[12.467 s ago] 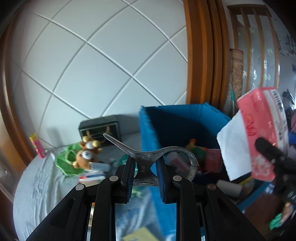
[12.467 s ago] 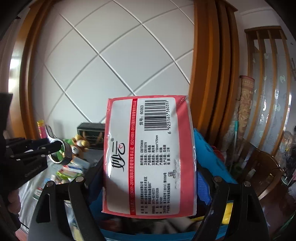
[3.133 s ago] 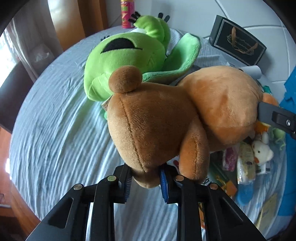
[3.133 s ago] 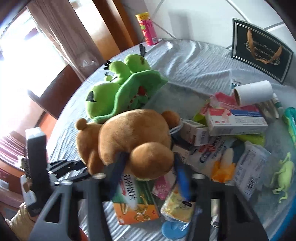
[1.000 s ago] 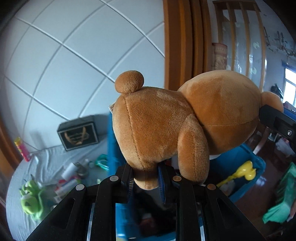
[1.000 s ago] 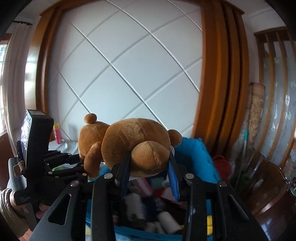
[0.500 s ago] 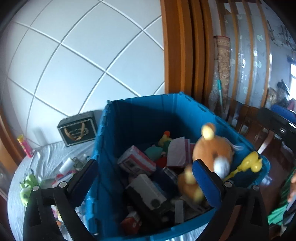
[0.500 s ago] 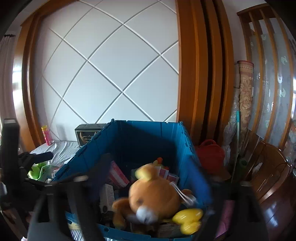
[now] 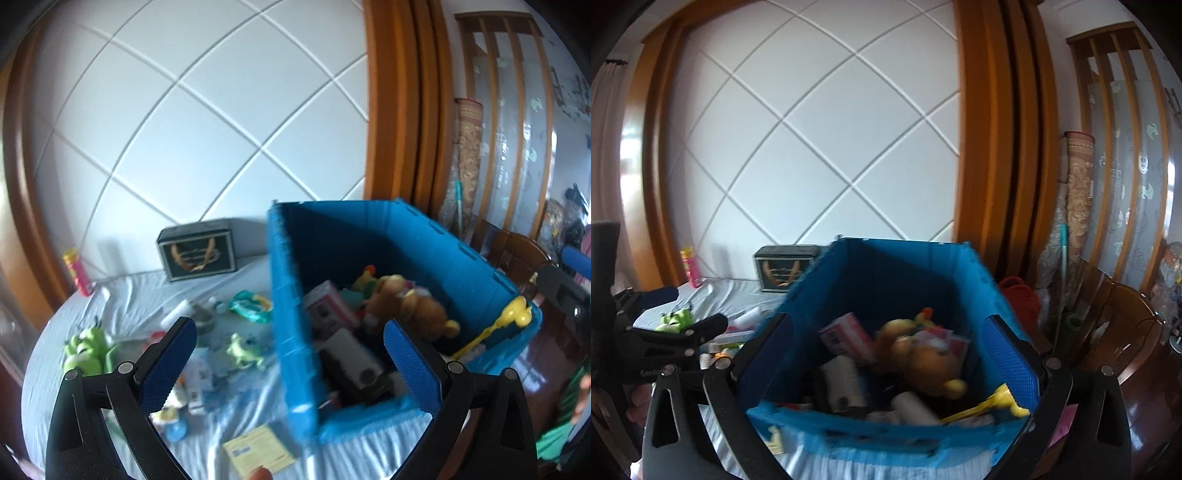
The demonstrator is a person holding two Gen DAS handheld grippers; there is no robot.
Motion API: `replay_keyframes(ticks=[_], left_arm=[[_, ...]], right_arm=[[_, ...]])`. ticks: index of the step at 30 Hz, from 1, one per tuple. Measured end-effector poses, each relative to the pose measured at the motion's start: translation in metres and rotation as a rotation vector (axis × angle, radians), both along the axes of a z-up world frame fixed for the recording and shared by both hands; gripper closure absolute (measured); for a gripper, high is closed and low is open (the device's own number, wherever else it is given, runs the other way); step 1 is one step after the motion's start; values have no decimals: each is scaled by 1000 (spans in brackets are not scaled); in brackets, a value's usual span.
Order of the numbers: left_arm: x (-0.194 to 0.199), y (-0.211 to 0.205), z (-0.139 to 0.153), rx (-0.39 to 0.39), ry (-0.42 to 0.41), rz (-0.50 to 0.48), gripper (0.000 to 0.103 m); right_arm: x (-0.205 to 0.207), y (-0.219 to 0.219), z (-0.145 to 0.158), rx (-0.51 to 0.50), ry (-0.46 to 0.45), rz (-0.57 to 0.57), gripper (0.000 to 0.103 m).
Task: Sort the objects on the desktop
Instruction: 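Withdraw both open tools from the bin back over the table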
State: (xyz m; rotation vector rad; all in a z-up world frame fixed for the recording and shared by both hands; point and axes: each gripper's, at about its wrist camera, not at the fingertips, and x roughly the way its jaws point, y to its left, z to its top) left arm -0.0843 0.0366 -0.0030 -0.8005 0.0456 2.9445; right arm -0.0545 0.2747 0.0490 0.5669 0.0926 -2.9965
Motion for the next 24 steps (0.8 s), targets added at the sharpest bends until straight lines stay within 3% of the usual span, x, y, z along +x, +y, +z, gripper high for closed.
replay_keyframes(ticks=[7,14,24], left_arm=[[37,-75,-16,-41,-9,5,0],[62,-128,-38,-47,-52,13,0],[83,-163,-50,15,-95,119,0]], right_arm=[[44,-92,-20,-24,-40,22,0],[72,-153,-43,-41,-107,-5,0],[78,-191,-57,-6,-146,89,0]])
